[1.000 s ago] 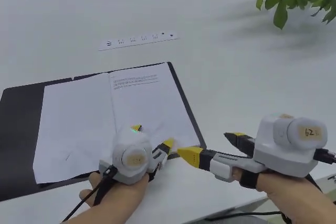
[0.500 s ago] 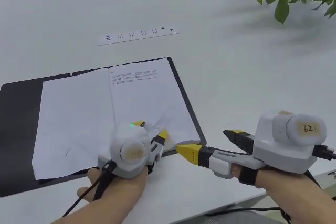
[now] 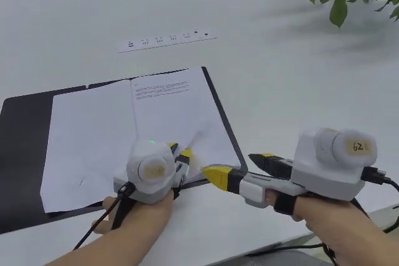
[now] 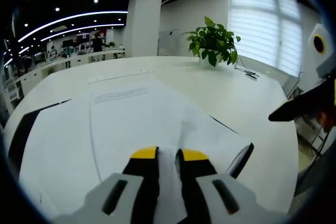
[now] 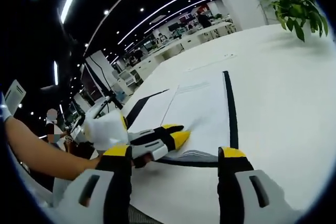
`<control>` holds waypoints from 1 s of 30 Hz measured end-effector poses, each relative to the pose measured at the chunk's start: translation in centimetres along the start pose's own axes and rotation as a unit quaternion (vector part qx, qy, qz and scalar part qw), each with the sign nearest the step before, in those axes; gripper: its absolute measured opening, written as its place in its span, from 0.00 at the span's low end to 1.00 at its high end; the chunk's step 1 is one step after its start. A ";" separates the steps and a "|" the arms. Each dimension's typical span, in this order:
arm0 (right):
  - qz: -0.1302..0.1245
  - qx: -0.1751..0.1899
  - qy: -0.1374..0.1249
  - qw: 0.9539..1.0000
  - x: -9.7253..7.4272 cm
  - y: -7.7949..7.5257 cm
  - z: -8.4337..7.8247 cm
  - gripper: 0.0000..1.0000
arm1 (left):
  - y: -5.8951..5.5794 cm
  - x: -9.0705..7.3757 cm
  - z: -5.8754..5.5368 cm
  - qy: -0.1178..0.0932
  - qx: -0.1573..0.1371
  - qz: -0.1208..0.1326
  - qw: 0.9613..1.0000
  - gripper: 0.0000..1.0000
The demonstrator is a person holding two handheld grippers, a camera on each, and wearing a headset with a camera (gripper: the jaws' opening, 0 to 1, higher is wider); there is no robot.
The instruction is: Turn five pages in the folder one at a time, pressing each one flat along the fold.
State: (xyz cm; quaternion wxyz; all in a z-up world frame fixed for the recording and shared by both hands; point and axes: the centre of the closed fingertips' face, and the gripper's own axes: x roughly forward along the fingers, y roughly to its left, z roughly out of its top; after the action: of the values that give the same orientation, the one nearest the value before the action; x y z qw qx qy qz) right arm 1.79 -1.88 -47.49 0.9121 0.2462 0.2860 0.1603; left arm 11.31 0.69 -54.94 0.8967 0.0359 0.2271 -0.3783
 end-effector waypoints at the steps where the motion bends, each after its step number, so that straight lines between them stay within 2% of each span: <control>1: 0.000 0.011 0.000 1.000 0.3 0.0 -0.1 0.60 | 0.0 0.0 0.0 0.000 0.000 -0.001 1.000 0.14; 4: 0.011 0.065 0.001 0.998 1.1 0.3 -0.4 0.51 | -0.1 0.0 0.0 -0.001 0.000 -0.003 1.000 0.14; 8: 0.005 0.127 0.004 0.992 2.3 -0.3 -1.1 0.46 | -0.1 0.0 0.0 -0.001 0.002 -0.006 1.000 0.14; 20: -0.002 0.177 0.001 0.984 4.1 -1.2 -1.8 0.46 | -0.2 -0.1 0.1 -0.005 0.000 -0.008 1.000 0.14; 24: -0.024 0.208 -0.010 0.978 4.4 -2.5 -1.9 0.41 | -0.2 -0.1 0.1 -0.007 -0.002 -0.008 1.000 0.14; 27: -0.052 0.240 -0.023 0.969 4.6 -3.9 -1.9 0.31 | -0.2 -0.1 0.1 -0.006 -0.003 -0.008 1.000 0.14; 30: -0.069 0.248 -0.024 0.966 4.8 -4.7 -2.4 0.21 | -0.2 -0.1 0.1 -0.005 -0.003 -0.009 1.000 0.14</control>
State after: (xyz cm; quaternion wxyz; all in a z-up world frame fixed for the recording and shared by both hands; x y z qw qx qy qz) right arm 4.83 -2.82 -53.81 0.8377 0.4484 0.3113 0.0151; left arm 11.16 0.59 -54.75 0.8947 0.0295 0.2236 -0.3855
